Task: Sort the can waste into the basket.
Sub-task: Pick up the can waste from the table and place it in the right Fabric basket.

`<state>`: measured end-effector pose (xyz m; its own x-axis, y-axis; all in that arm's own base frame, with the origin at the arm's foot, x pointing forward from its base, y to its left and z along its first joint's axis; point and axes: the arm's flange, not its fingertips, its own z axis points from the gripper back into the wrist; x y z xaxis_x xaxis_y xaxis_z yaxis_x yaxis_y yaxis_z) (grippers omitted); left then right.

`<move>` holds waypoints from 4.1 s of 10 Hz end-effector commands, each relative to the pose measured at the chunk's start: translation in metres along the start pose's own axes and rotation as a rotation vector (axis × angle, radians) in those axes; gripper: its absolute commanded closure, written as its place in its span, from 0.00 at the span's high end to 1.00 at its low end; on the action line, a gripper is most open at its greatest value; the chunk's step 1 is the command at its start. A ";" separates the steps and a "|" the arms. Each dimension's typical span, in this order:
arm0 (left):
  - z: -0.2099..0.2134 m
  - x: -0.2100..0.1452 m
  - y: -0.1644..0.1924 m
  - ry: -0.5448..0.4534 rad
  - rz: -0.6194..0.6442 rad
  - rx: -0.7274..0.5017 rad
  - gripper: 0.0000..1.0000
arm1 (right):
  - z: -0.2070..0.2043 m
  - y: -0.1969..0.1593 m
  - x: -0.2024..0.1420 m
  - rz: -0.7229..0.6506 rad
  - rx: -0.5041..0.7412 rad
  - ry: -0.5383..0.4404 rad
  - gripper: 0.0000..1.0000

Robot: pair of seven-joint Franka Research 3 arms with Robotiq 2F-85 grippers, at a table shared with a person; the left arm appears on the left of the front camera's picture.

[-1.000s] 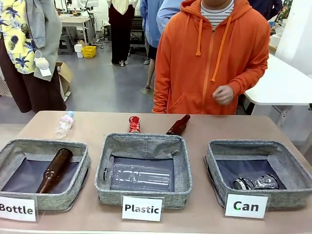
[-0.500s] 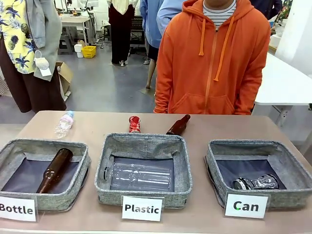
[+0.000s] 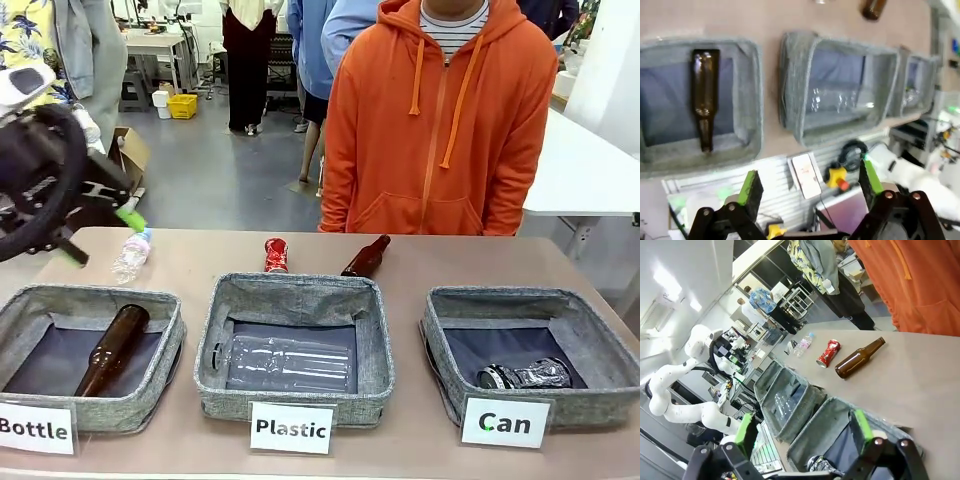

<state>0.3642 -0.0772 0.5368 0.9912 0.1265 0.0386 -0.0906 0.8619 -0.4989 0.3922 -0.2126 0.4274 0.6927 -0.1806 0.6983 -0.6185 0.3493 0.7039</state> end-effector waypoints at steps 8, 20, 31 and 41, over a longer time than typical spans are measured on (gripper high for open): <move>-0.001 0.048 -0.044 -0.067 0.001 0.165 1.00 | -0.001 0.002 0.003 0.008 0.008 -0.016 1.00; 0.246 -0.029 0.179 -0.099 0.129 -0.125 1.00 | -0.001 0.002 0.003 0.008 0.008 -0.016 1.00; 0.135 0.074 0.185 0.149 0.047 -0.124 1.00 | -0.001 0.002 0.003 0.008 0.008 -0.016 1.00; 0.130 0.022 0.199 0.025 0.012 -0.183 1.00 | -0.001 0.002 0.003 0.008 0.008 -0.016 1.00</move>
<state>0.3474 0.1716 0.5634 0.9910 0.1333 -0.0092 -0.1078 0.7566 -0.6449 0.3921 -0.2124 0.4271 0.6930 -0.1814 0.6977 -0.6182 0.3483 0.7046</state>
